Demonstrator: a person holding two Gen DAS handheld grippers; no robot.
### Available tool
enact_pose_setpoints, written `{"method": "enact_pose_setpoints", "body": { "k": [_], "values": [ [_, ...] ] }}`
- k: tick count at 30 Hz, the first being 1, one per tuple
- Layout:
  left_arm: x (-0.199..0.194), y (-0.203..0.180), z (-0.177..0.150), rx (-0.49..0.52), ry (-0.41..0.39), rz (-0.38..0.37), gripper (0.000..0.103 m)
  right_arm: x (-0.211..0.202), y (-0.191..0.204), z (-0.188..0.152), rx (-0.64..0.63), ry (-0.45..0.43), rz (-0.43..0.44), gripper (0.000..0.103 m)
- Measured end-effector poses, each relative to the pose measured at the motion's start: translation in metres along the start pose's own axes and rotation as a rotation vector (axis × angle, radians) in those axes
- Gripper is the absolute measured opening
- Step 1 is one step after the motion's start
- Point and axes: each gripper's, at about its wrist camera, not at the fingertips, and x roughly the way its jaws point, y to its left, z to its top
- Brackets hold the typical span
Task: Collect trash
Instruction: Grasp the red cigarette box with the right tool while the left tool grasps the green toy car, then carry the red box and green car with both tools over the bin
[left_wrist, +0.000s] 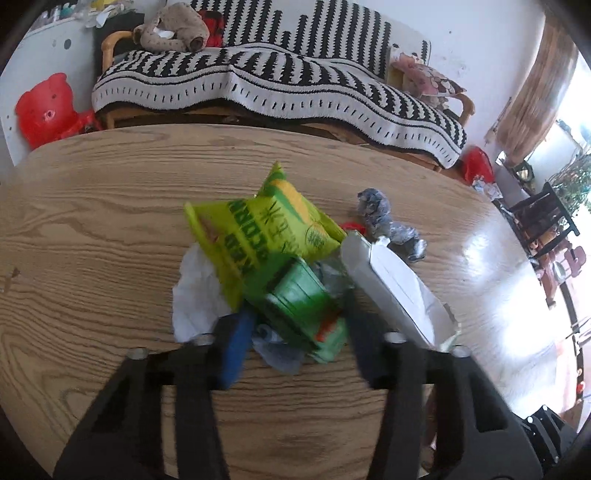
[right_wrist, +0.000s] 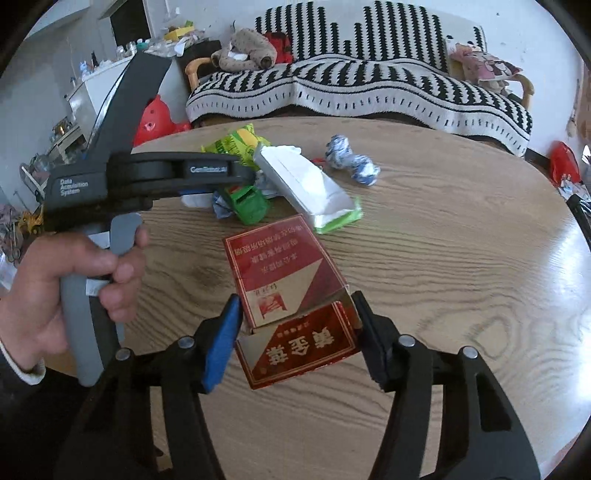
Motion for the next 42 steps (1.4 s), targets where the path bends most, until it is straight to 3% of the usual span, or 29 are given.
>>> {"method": "enact_pose_setpoints", "body": {
  "k": [14,22,33,42],
  "values": [
    [-0.081,0.001,-0.004,0.027,-0.082,-0.104,0.040,-0.057,-0.019,-0.022,0.040,-0.056,-0.012,0.059],
    [-0.091,-0.029,-0.016,0.096,-0.068,-0.138,0.040,-0.082,-0.040,-0.038,0.079,-0.069,-0.054,0.059],
    [-0.088,-0.142,-0.061,0.294,-0.025,-0.266,0.040,-0.148,-0.108,-0.079,0.212,-0.125,-0.157,0.059],
    [-0.079,-0.246,-0.126,0.475,0.049,-0.417,0.040,-0.214,-0.187,-0.147,0.382,-0.165,-0.281,0.059]
  ]
}}
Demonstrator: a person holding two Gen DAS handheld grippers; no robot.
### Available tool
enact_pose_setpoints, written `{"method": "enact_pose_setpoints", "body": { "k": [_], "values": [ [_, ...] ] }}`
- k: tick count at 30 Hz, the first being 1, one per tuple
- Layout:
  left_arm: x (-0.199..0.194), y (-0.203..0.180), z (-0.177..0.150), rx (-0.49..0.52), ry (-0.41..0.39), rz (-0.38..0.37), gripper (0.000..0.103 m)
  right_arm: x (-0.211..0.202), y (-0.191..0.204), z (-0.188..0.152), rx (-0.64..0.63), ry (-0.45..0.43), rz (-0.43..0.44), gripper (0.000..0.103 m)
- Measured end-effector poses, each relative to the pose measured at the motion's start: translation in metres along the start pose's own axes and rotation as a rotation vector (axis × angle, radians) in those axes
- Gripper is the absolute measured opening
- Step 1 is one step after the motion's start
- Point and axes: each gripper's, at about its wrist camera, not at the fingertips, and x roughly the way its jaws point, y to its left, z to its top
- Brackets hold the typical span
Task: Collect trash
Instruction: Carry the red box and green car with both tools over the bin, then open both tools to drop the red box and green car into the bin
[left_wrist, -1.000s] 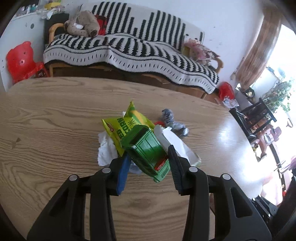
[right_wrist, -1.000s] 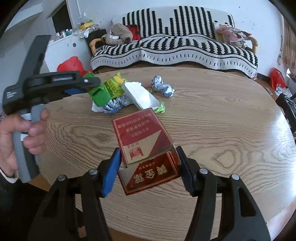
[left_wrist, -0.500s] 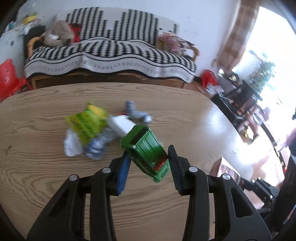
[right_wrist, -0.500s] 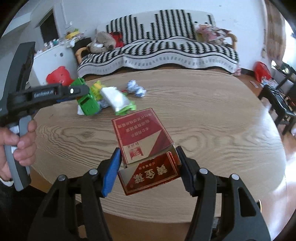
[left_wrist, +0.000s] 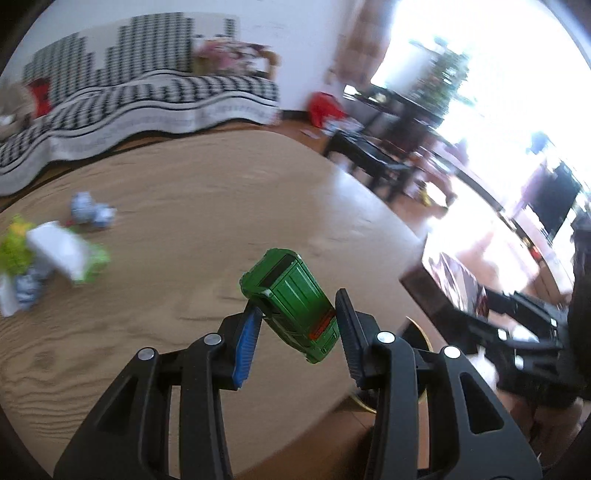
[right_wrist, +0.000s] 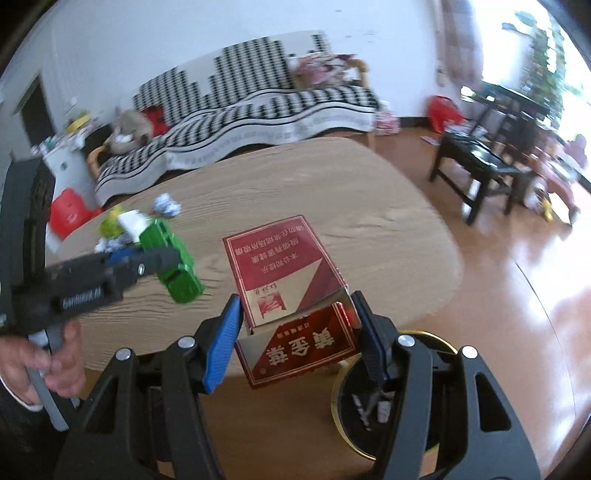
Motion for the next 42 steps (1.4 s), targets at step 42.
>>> {"method": "enact_pose_setpoints", "body": {
  "k": [42],
  "values": [
    [0.102,-0.150,-0.062,0.260,0.207,-0.220,0.043,-0.025,-0.152,-0.054,0.330,0.113,-0.195,0.061]
  ]
}}
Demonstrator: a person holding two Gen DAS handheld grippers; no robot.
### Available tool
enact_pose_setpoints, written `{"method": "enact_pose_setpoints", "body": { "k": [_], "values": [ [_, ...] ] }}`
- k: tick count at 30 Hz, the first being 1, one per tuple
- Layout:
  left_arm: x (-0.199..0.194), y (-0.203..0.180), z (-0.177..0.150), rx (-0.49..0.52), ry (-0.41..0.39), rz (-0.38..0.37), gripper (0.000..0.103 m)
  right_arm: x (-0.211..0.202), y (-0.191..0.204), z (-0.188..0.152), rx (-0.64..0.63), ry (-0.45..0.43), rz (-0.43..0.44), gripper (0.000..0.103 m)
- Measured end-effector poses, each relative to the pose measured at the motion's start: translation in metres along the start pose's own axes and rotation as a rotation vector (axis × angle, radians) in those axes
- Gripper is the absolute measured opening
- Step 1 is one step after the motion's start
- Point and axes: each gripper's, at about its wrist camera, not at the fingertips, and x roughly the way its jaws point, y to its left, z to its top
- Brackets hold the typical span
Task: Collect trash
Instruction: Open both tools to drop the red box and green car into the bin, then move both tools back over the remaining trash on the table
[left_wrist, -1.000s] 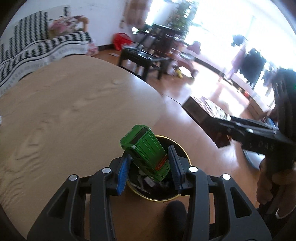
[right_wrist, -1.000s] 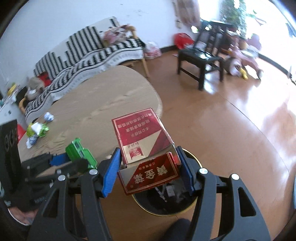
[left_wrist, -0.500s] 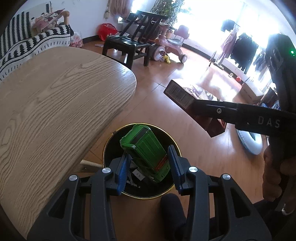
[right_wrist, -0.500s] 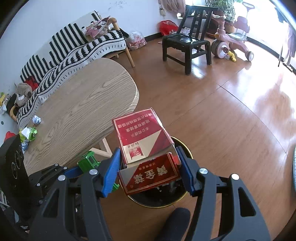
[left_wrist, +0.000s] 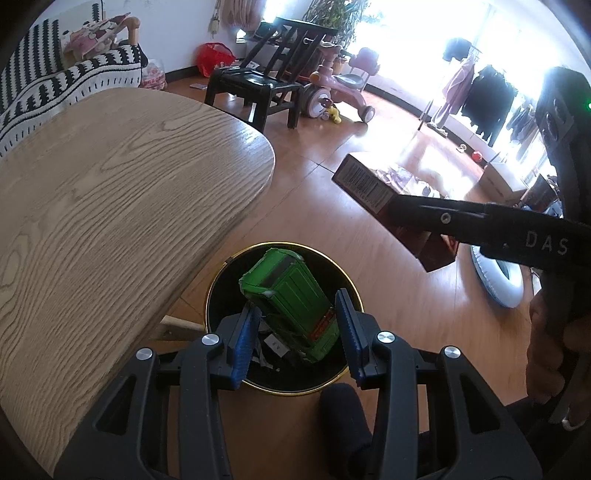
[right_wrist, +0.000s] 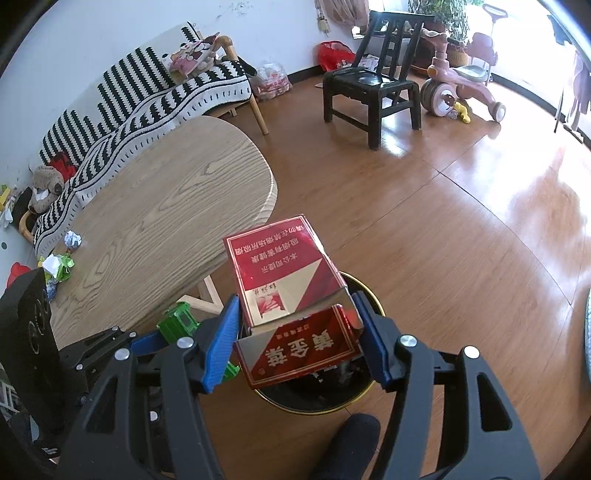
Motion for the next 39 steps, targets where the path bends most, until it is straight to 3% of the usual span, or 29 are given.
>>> {"method": "enact_pose_setpoints", "body": {
  "k": [4,20,25,33,39],
  "values": [
    [0.000,0.001,-0.002,-0.007,-0.006,0.007,0.060,-0.004,0.000,0.000,0.000,-0.015,0.000,0.069],
    [-0.003,0.001,0.002,-0.020,-0.006,0.010,0.062,-0.003,0.006,0.001,-0.018,-0.024,-0.001,0.071],
    [-0.018,0.011,0.002,-0.042,-0.037,0.044,0.085,-0.006,0.018,0.005,-0.033,-0.043,0.001,0.079],
    [-0.065,0.056,-0.004,-0.111,-0.088,0.105,0.090,-0.007,0.084,0.021,-0.119,-0.065,0.061,0.084],
    [-0.124,0.117,-0.017,-0.198,-0.145,0.213,0.093,0.000,0.159,0.033,-0.202,-0.068,0.145,0.086]
  ]
}}
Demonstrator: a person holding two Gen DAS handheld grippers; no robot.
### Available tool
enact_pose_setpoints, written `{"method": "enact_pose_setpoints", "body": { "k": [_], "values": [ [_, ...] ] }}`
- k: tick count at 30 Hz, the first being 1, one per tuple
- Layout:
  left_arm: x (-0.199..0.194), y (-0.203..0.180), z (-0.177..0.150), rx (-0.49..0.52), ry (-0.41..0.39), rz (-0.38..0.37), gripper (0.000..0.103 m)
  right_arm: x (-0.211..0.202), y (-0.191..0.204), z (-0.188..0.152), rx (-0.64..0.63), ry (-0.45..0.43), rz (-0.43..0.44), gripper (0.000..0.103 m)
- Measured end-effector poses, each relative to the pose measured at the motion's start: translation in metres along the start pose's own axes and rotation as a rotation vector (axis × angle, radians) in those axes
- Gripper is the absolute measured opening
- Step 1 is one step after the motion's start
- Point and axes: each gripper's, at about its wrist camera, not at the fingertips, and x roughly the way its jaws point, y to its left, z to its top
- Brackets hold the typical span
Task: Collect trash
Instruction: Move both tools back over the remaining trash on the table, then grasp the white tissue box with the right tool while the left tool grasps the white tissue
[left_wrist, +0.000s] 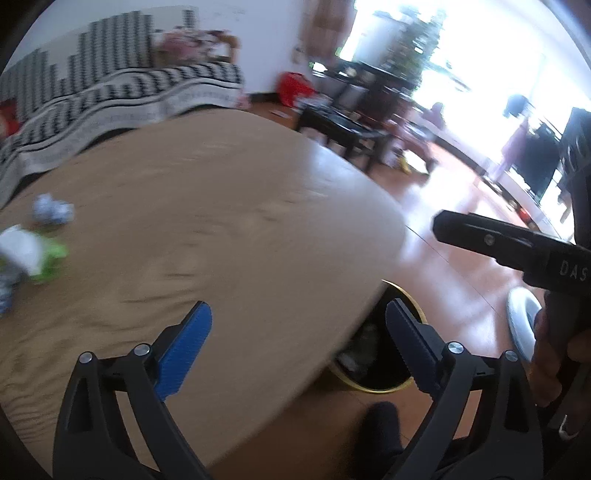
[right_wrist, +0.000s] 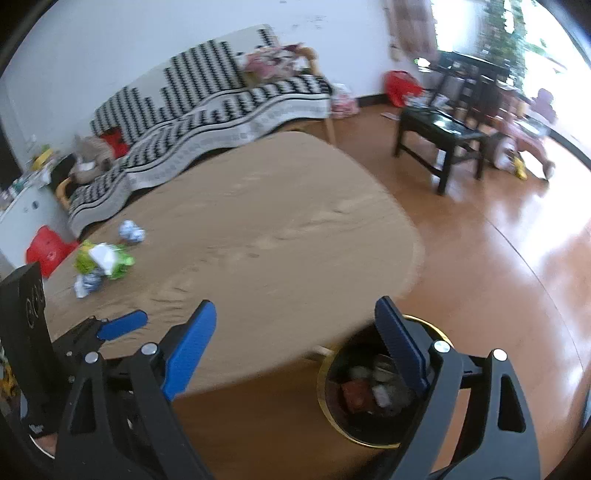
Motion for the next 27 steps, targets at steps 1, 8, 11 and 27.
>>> {"method": "enact_pose_setpoints", "body": {
  "k": [1,8,11,27],
  "values": [
    [-0.008,0.015,0.001,-0.020,-0.010,0.024,0.093,0.005,0.016,0.004,-0.017,0.000,0.020,0.086],
    [-0.072,0.140,-0.014,-0.190,-0.081,0.217,0.094,0.043,0.120,0.021,-0.122,0.016,0.128,0.088],
    [-0.096,0.192,-0.026,-0.257,-0.103,0.297,0.094,0.061,0.158,0.022,-0.150,0.030,0.163,0.088],
    [-0.091,0.346,-0.050,-0.369,-0.058,0.485,0.094,0.165,0.286,0.015,-0.289,0.116,0.275,0.088]
  ]
}}
